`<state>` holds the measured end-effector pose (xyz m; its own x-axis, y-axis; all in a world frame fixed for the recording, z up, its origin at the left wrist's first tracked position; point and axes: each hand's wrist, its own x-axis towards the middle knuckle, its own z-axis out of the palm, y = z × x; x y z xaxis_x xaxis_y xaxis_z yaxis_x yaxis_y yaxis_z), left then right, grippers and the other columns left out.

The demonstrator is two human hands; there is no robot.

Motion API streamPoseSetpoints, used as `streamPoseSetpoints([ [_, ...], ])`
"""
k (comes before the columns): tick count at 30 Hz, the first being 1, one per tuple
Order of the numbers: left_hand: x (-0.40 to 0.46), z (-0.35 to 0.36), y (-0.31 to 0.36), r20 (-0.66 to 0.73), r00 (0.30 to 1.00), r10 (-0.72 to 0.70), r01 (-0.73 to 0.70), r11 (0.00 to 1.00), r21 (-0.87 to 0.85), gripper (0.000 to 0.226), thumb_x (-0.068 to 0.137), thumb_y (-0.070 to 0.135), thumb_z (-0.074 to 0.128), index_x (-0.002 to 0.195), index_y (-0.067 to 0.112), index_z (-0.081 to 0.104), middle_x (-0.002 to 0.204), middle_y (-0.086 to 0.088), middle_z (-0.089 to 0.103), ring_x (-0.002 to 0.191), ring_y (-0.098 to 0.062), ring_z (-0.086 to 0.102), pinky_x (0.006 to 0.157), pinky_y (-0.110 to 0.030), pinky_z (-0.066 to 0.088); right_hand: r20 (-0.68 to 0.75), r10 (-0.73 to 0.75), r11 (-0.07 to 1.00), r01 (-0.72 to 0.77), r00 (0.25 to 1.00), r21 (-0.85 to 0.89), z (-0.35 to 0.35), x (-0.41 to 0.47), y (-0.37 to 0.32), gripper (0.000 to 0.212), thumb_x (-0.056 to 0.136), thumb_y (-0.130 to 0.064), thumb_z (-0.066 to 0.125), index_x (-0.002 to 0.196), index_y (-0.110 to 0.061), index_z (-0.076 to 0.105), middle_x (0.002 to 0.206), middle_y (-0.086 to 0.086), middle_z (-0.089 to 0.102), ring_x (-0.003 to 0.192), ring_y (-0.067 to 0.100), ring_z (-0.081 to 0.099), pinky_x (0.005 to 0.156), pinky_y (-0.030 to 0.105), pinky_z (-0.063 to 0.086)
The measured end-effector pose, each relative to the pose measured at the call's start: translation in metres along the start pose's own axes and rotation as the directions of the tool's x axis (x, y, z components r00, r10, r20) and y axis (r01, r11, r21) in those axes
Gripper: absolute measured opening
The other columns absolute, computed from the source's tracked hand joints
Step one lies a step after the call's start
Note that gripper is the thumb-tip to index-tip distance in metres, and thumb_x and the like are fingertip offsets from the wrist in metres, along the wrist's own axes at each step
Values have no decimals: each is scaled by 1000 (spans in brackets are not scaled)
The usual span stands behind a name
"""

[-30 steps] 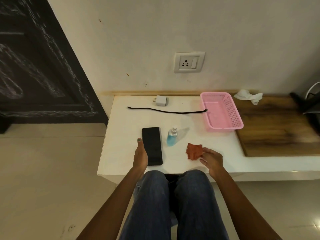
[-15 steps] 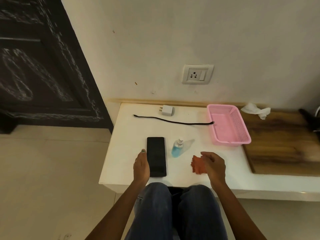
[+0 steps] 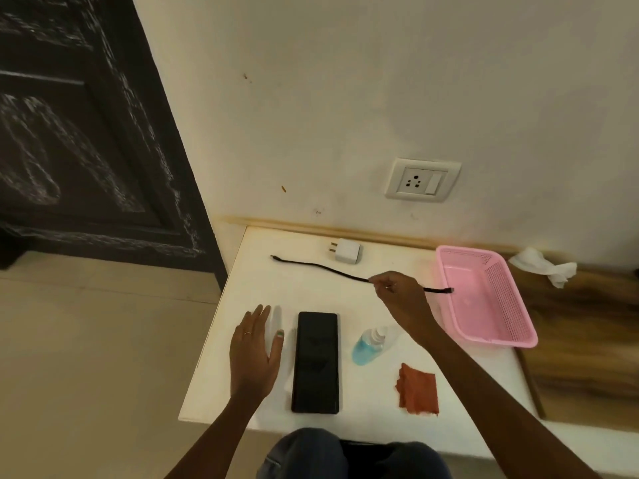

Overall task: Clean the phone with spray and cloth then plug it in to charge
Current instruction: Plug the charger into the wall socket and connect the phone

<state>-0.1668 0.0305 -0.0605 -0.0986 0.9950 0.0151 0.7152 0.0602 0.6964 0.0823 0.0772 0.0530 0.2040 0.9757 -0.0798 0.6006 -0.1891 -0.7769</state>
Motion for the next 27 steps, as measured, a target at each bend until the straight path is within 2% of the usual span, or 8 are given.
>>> streamPoseSetpoints([
  [3, -3, 5, -15, 17, 994, 104, -105, 988, 114, 62, 91, 50, 40, 144, 18, 37, 151, -3, 36, 141, -25, 29, 116, -47, 21, 106, -13, 990, 28, 994, -138, 12, 39, 1, 25, 84, -5, 60, 109, -9, 66, 110, 9, 62, 88, 17, 57, 79, 21, 41],
  [5, -3, 9, -17, 26, 988, 150, -152, 978, 145, 64, 89, 55, 36, 144, 21, 36, 152, -1, 34, 141, -24, 28, 115, -48, 21, 168, -7, 972, 46, 986, -230, 19, 65, 3, 33, 83, -9, 63, 116, -10, 61, 117, 11, 56, 96, 21, 56, 84, 23, 42],
  [9, -1, 12, -19, 1, 992, 129, -128, 980, 154, 68, 85, 58, 39, 144, 23, 34, 154, -2, 30, 142, -24, 25, 114, -49, 21, 203, 10, 931, 65, 979, -359, 35, 110, 1, 51, 80, -14, 67, 128, -12, 50, 130, 14, 45, 119, 28, 45, 99, 36, 40],
  [15, -2, 10, -14, -18, 995, 101, -97, 981, 167, 70, 85, 58, 37, 144, 20, 35, 154, -2, 29, 143, -24, 23, 115, -50, 21, 287, 63, 851, 99, 956, -516, 53, 146, 11, 75, 75, -24, 76, 137, -10, 36, 134, 16, 41, 124, 32, 41, 102, 40, 39],
  [17, -3, 9, -13, -19, 995, 96, -92, 982, 168, 69, 85, 57, 37, 144, 20, 36, 154, -3, 30, 143, -25, 24, 114, -52, 24, 287, 50, 841, 115, 957, -529, 57, 149, 17, 73, 72, -23, 78, 134, -8, 41, 131, 16, 46, 119, 31, 46, 99, 36, 40],
  [22, -3, 8, -14, -21, 997, 74, -70, 982, 173, 66, 86, 52, 48, 143, 20, 38, 153, -3, 31, 142, -26, 26, 115, -52, 22, 182, -14, 852, 107, 983, -512, 66, 143, 14, 60, 66, -24, 80, 117, -4, 56, 116, 13, 60, 103, 27, 57, 82, 28, 42],
  [27, -2, 8, -15, -29, 999, 45, -40, 988, 150, 68, 86, 54, 48, 144, 21, 36, 154, -1, 30, 143, -25, 25, 117, -50, 17, 262, -116, 861, 228, 958, -454, 69, 118, -20, 60, 64, -26, 81, 117, -7, 59, 115, 11, 57, 102, 22, 55, 79, 21, 38],
])
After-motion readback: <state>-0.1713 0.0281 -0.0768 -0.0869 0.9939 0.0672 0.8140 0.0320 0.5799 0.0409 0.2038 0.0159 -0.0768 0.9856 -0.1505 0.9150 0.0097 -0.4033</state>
